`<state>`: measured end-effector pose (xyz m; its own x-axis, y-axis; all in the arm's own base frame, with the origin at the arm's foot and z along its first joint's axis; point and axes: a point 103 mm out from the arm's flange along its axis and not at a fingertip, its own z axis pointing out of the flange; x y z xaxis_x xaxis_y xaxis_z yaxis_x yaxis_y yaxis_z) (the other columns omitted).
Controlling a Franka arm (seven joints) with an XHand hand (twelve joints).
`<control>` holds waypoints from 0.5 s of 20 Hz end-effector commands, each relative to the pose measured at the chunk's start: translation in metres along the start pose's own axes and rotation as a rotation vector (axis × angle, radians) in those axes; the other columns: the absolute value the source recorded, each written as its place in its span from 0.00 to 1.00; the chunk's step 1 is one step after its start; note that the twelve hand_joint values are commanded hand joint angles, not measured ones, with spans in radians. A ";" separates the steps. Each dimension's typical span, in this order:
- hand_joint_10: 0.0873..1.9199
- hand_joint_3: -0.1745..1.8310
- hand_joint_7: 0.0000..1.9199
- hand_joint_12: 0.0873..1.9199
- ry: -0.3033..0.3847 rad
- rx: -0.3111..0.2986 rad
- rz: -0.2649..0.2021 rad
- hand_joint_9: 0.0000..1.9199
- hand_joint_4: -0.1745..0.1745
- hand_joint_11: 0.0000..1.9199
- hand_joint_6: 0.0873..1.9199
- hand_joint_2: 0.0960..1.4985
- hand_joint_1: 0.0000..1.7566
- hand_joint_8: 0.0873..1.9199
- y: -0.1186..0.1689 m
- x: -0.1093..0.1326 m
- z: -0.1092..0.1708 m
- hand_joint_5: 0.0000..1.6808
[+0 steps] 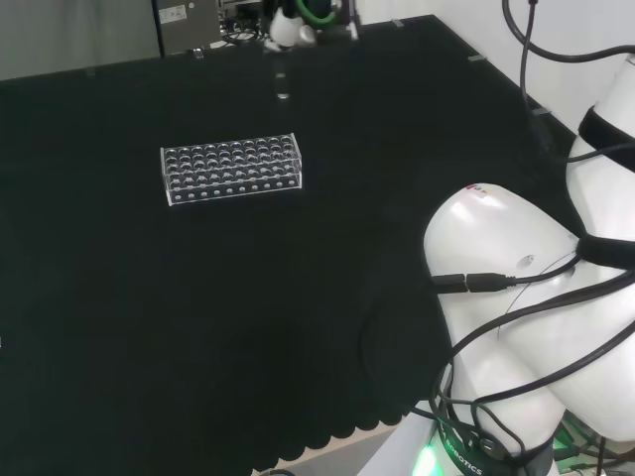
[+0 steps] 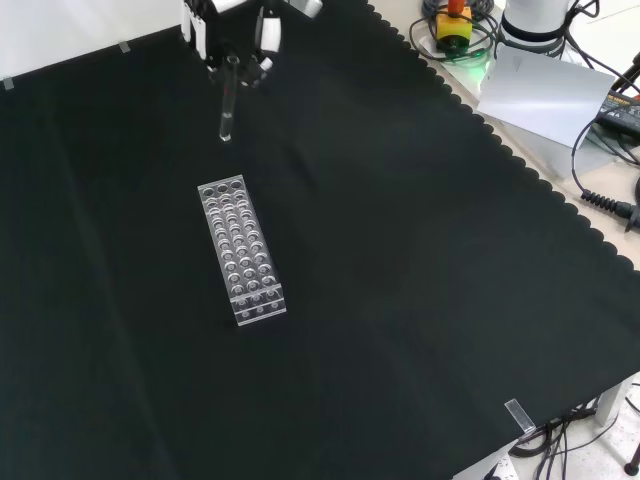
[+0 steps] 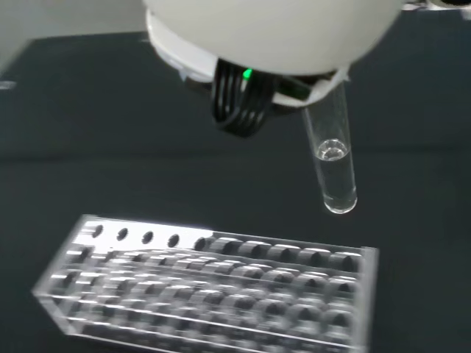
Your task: Shake the test tube.
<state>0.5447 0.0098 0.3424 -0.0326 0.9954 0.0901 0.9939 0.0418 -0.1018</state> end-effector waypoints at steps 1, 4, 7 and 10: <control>0.30 0.50 0.75 0.50 -0.112 0.032 0.150 0.82 0.00 0.59 0.22 0.30 0.76 0.22 -0.007 -0.067 -0.001 0.82; 0.30 0.50 0.75 0.50 -0.130 0.037 0.179 0.82 0.00 0.59 0.22 0.30 0.76 0.22 -0.008 -0.080 -0.003 0.82; 0.30 0.50 0.75 0.50 -0.121 0.032 0.171 0.82 0.00 0.59 0.22 0.30 0.76 0.22 -0.006 -0.077 -0.004 0.82; 0.30 0.50 0.75 0.50 -0.094 0.025 0.123 0.82 0.00 0.59 0.22 0.30 0.76 0.22 -0.002 -0.056 -0.003 0.82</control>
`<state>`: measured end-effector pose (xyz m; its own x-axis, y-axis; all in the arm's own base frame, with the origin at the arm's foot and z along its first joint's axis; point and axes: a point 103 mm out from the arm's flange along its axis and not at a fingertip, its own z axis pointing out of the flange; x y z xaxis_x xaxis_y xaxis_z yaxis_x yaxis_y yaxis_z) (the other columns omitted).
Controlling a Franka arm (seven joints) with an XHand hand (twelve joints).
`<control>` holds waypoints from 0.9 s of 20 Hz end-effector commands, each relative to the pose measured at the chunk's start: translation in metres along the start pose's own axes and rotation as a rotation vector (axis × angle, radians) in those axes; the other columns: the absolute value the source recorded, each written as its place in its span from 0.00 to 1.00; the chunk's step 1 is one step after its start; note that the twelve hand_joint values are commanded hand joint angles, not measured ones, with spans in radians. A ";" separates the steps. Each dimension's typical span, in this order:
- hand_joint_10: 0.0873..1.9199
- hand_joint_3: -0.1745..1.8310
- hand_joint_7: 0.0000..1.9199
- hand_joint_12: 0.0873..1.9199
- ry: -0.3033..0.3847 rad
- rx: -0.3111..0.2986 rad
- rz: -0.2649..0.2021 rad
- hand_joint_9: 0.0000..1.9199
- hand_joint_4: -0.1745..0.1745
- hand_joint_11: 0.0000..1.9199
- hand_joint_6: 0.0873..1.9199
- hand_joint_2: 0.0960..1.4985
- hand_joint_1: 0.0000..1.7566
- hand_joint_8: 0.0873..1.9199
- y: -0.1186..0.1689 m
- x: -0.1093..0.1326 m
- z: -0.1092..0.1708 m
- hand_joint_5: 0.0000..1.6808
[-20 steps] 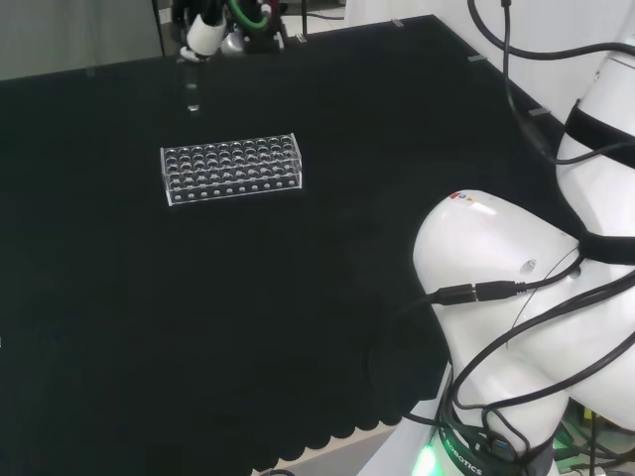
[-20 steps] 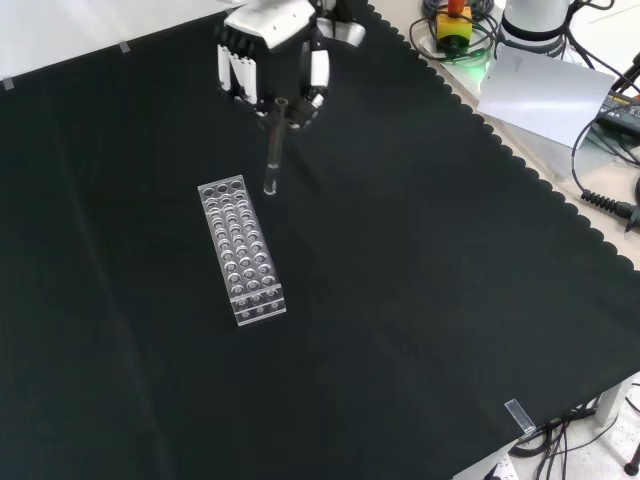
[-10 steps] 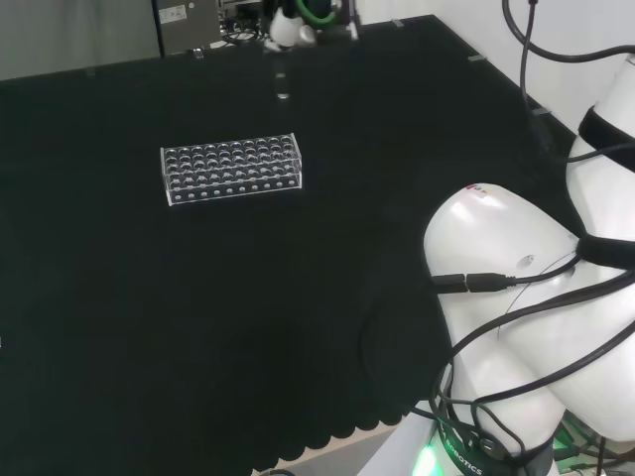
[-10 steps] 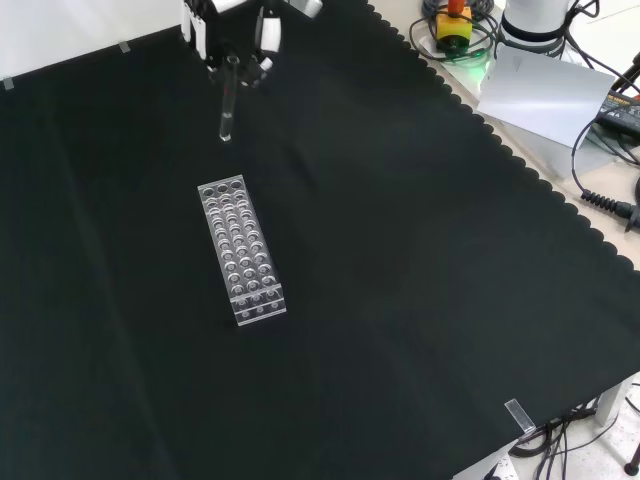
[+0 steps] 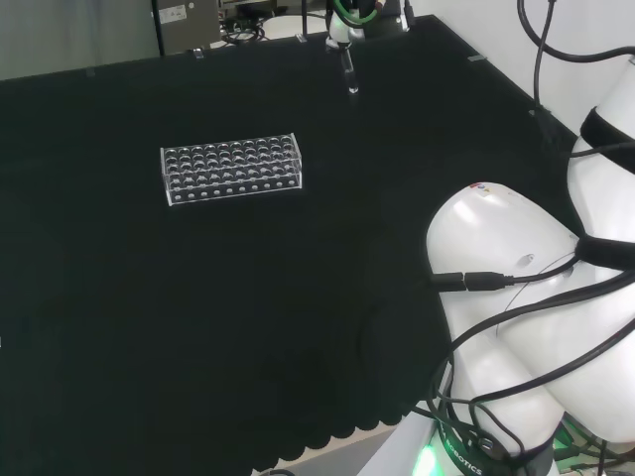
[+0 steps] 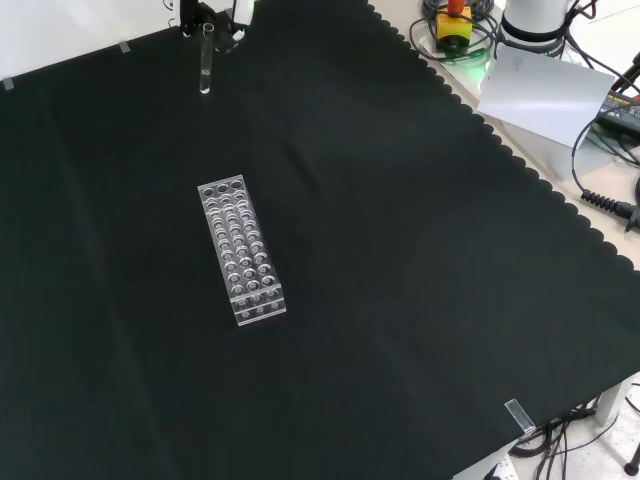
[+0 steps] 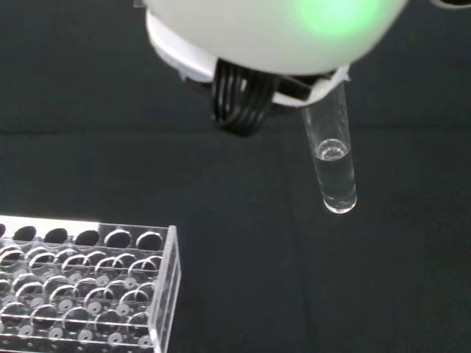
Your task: Shake the test tube.
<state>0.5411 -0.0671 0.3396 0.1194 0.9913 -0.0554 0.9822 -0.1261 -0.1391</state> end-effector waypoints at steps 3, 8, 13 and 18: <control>0.30 0.50 0.75 0.50 0.065 -0.016 -0.119 0.82 0.00 0.59 0.22 0.30 0.76 0.22 -0.001 0.056 -0.003 0.82; 0.30 0.50 0.75 0.50 0.140 -0.015 -0.245 0.82 0.00 0.59 0.22 0.30 0.76 0.22 -0.009 0.124 -0.005 0.82; 0.30 0.50 0.75 0.50 0.206 -0.011 -0.371 0.82 0.00 0.59 0.22 0.30 0.76 0.22 -0.025 0.191 -0.009 0.82; 0.30 0.50 0.75 0.50 0.245 -0.019 -0.449 0.82 0.00 0.59 0.22 0.30 0.76 0.22 -0.038 0.229 -0.017 0.82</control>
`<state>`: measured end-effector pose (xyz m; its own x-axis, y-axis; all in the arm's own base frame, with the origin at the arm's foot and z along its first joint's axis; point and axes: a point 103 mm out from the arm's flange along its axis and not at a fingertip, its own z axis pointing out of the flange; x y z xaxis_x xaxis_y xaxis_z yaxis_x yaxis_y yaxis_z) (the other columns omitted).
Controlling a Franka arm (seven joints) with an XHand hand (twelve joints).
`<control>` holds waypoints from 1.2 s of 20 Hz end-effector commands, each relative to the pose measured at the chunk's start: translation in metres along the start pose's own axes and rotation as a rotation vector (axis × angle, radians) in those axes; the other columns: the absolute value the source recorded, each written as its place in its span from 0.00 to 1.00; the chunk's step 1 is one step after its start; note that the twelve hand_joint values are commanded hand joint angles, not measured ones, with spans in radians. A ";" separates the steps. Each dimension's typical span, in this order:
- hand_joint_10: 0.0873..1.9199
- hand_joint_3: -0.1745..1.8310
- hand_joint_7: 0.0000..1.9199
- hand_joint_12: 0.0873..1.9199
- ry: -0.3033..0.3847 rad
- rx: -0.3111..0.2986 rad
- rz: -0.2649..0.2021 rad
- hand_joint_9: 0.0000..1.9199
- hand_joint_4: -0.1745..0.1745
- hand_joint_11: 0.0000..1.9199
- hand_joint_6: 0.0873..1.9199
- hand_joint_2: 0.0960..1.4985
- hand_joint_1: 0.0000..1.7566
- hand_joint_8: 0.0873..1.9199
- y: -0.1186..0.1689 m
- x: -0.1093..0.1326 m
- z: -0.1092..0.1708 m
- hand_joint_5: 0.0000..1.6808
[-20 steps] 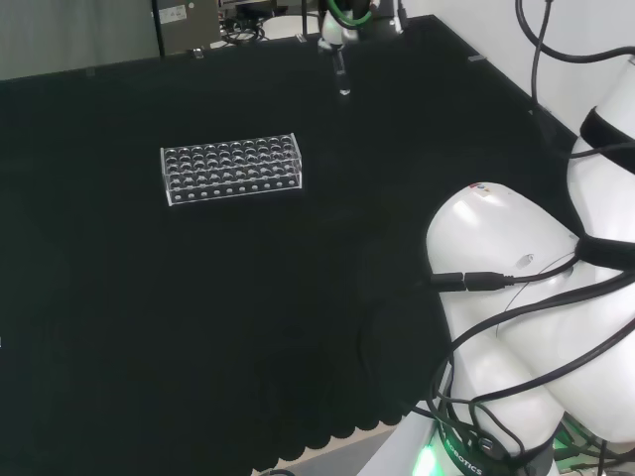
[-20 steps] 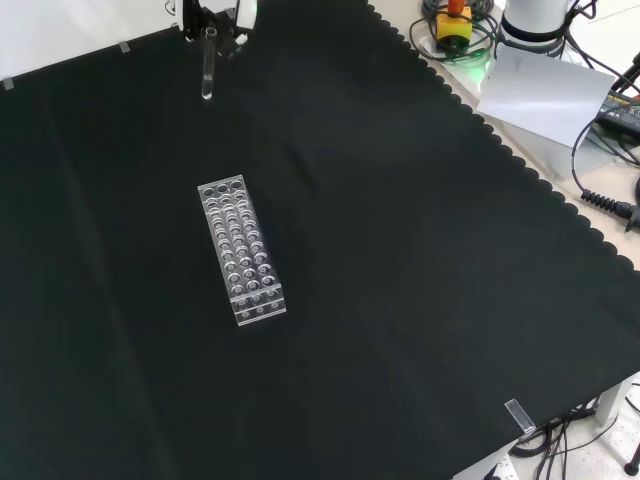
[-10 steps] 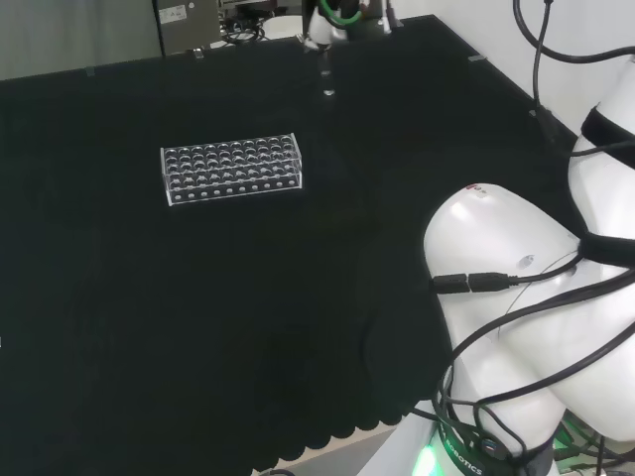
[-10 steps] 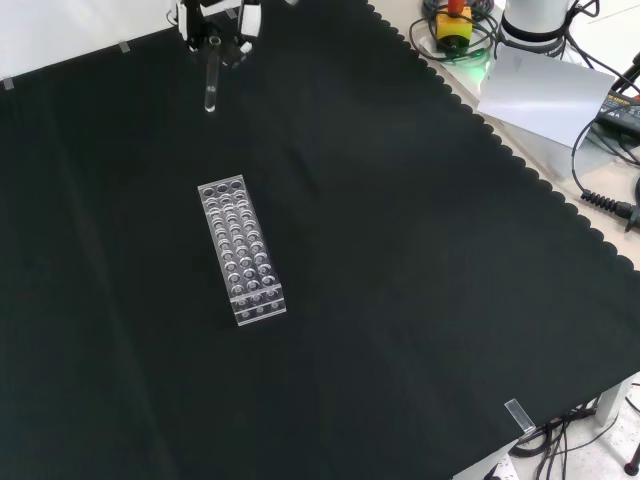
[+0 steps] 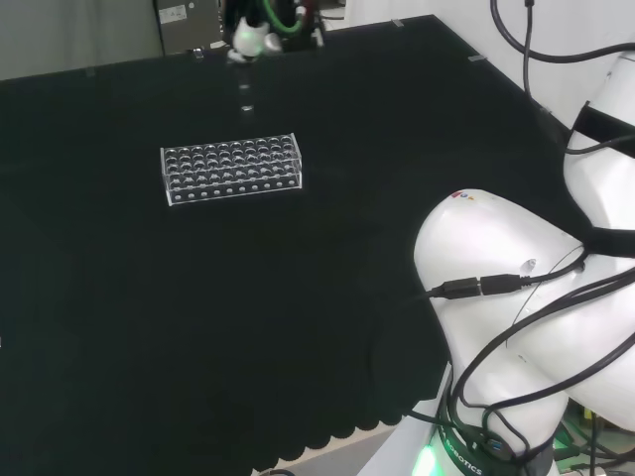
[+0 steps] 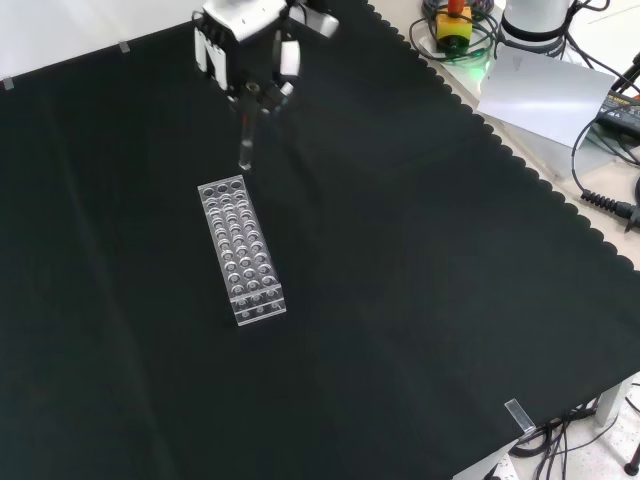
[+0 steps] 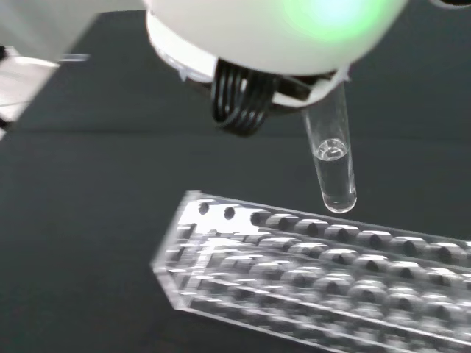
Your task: Shake the test tube.
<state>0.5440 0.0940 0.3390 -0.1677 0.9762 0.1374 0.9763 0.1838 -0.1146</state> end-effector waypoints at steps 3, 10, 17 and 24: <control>0.30 0.50 0.75 0.50 0.096 -0.016 -0.140 0.82 0.00 0.59 0.22 0.30 0.76 0.22 0.001 0.074 -0.002 0.82; 0.30 0.50 0.75 0.50 0.030 -0.010 -0.044 0.82 0.00 0.59 0.22 0.30 0.76 0.22 0.001 0.024 -0.003 0.82; 0.30 0.50 0.75 0.50 -0.105 0.022 0.125 0.82 0.00 0.59 0.22 0.30 0.76 0.22 -0.008 -0.069 -0.006 0.82; 0.30 0.50 0.75 0.50 -0.155 0.034 0.280 0.82 0.00 0.59 0.22 0.30 0.76 0.22 -0.020 -0.137 -0.014 0.82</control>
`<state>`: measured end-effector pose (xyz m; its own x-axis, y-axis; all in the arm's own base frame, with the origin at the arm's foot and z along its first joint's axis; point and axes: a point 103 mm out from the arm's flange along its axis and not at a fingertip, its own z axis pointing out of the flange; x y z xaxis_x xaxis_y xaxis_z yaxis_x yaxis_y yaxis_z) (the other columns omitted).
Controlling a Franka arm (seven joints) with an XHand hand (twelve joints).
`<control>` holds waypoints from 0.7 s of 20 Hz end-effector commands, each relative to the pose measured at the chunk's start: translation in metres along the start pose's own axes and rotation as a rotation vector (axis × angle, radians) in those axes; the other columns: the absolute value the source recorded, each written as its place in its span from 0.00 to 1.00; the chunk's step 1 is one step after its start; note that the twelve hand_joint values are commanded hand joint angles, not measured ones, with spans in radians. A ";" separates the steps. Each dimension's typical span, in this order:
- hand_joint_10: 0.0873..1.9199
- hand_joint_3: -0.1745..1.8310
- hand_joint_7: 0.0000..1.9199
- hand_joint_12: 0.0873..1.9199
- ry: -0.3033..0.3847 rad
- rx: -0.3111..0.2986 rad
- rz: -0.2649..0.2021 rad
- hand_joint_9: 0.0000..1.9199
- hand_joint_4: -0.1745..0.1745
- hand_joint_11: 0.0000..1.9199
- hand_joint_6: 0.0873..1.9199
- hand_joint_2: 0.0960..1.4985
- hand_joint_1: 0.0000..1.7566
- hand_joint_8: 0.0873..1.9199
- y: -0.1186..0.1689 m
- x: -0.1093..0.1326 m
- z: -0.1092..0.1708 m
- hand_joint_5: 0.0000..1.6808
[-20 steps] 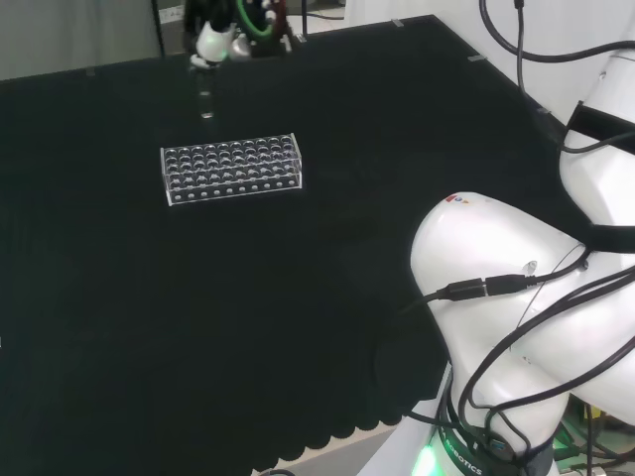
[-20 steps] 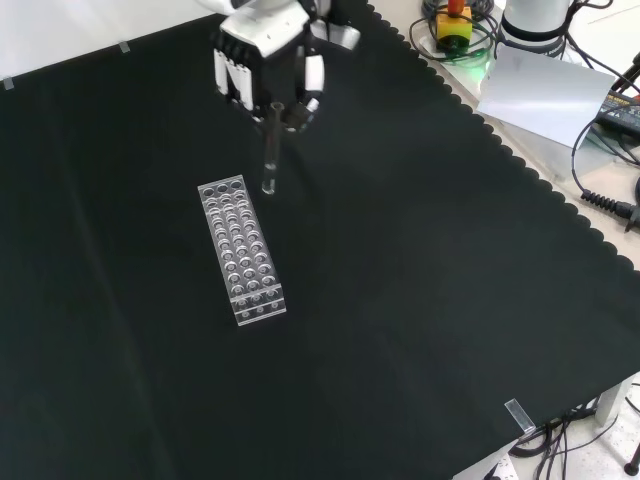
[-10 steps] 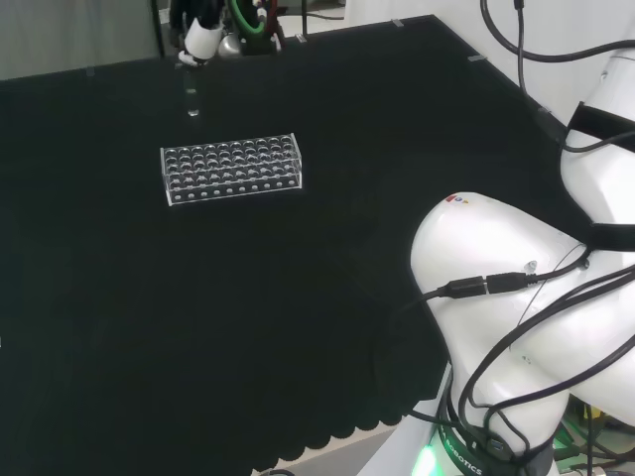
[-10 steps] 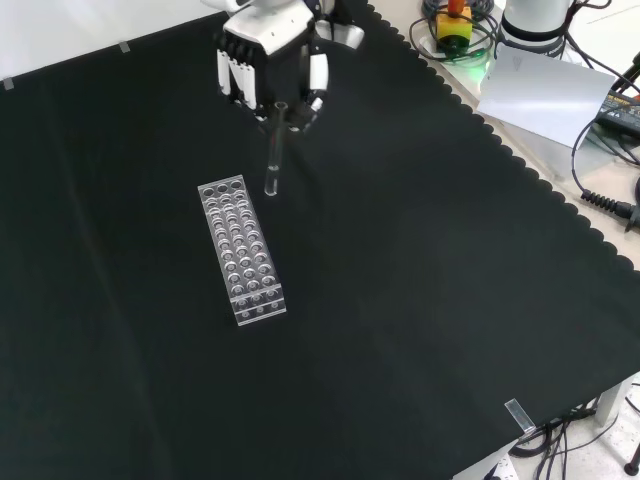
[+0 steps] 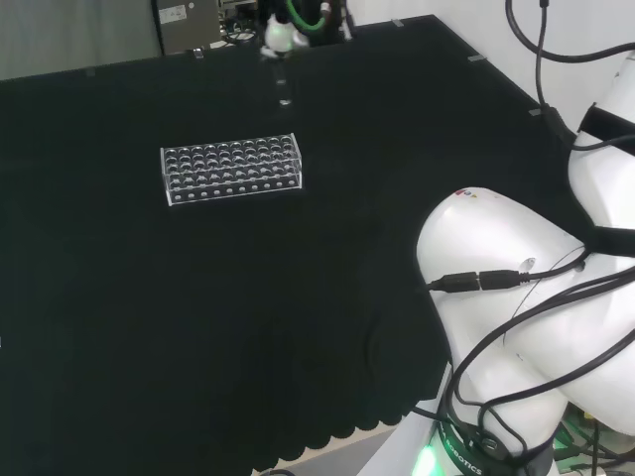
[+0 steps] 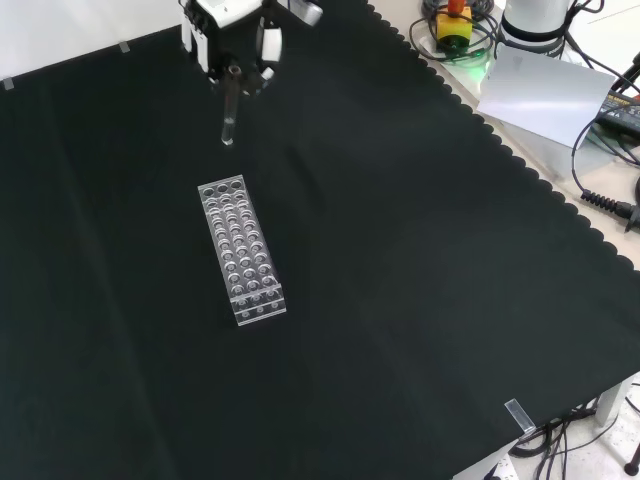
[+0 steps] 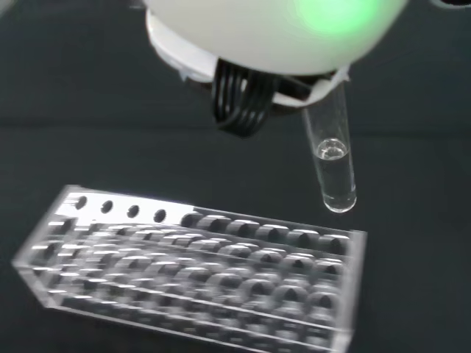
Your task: Shake the test tube.
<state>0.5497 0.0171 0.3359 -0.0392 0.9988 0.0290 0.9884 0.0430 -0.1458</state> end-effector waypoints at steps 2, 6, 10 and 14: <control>0.30 0.50 0.75 0.50 -0.074 0.015 0.158 0.82 0.00 0.59 0.22 0.30 0.76 0.22 -0.003 -0.071 -0.003 0.82; 0.30 0.50 0.75 0.50 -0.074 0.015 0.154 0.82 0.00 0.59 0.22 0.30 0.76 0.22 0.000 -0.068 -0.006 0.82; 0.30 0.50 0.75 0.50 -0.035 0.009 0.099 0.82 0.00 0.59 0.22 0.30 0.76 0.22 0.004 -0.041 -0.001 0.82; 0.30 0.50 0.75 0.50 0.015 0.012 0.021 0.82 0.00 0.59 0.22 0.30 0.76 0.22 0.007 -0.002 0.006 0.82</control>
<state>0.5549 -0.0262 0.3353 0.0577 0.9980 -0.0267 0.9858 -0.0612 -0.1565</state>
